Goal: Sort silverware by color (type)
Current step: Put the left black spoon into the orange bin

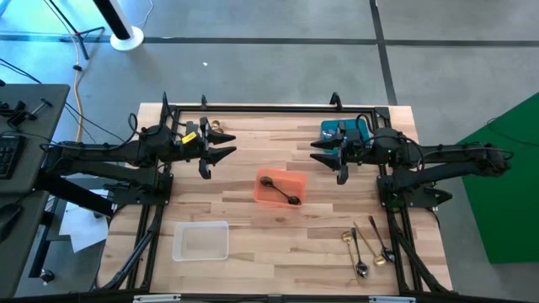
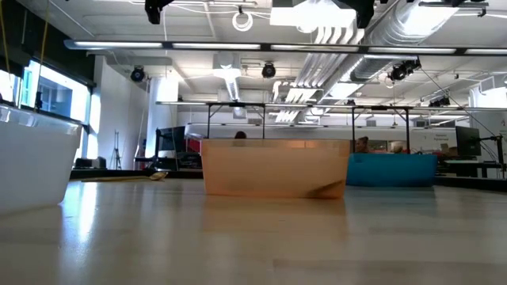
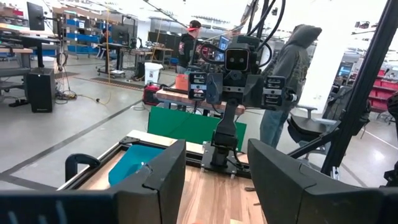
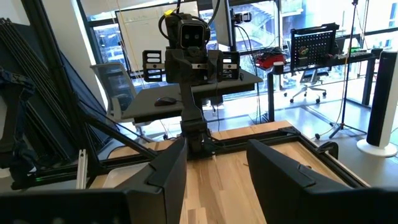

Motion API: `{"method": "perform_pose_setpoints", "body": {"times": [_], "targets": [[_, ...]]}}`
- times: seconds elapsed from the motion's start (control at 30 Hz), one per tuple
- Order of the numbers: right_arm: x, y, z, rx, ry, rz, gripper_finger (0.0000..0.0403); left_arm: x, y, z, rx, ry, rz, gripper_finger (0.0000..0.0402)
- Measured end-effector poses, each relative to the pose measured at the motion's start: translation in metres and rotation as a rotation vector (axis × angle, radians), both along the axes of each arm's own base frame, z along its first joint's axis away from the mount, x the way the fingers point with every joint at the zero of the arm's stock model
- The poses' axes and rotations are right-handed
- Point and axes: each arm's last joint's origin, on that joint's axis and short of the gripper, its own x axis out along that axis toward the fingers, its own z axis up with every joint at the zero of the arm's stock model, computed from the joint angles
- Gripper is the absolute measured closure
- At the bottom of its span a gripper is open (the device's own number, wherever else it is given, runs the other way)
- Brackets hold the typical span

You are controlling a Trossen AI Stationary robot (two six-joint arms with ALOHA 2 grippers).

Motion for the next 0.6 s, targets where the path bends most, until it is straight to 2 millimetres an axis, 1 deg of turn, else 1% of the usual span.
{"method": "perform_pose_setpoints", "body": {"times": [0.23, 0.3, 0.4, 0.47, 0.53, 0.6], "targets": [[0.0, 0.0, 0.0, 0.001, -0.001, 0.0, 0.025, 0.0, 0.0, 0.0, 0.019, 0.003, 0.002, 0.0241], [0.0, 0.0, 0.0, 0.029, -0.002, 0.001, 0.025, 0.0, 0.0, 0.0, 0.034, 0.005, 0.004, 0.0241], [0.0, 0.0, -0.002, 0.143, 0.019, 0.006, 0.025, 0.0, 0.0, 0.0, 0.034, 0.005, 0.003, 0.0241], [0.0, 0.001, -0.008, 0.246, 0.076, 0.035, 0.025, 0.0, 0.0, 0.0, 0.034, 0.005, 0.003, 0.0241], [-0.001, 0.004, -0.016, 0.385, 0.166, 0.103, 0.025, 0.0, 0.0, 0.0, 0.034, 0.005, 0.003, 0.0241], [-0.003, 0.011, -0.027, 0.568, 0.311, 0.184, 0.025, 0.0, 0.0, 0.0, 0.032, 0.005, 0.003, 0.0241]]}}
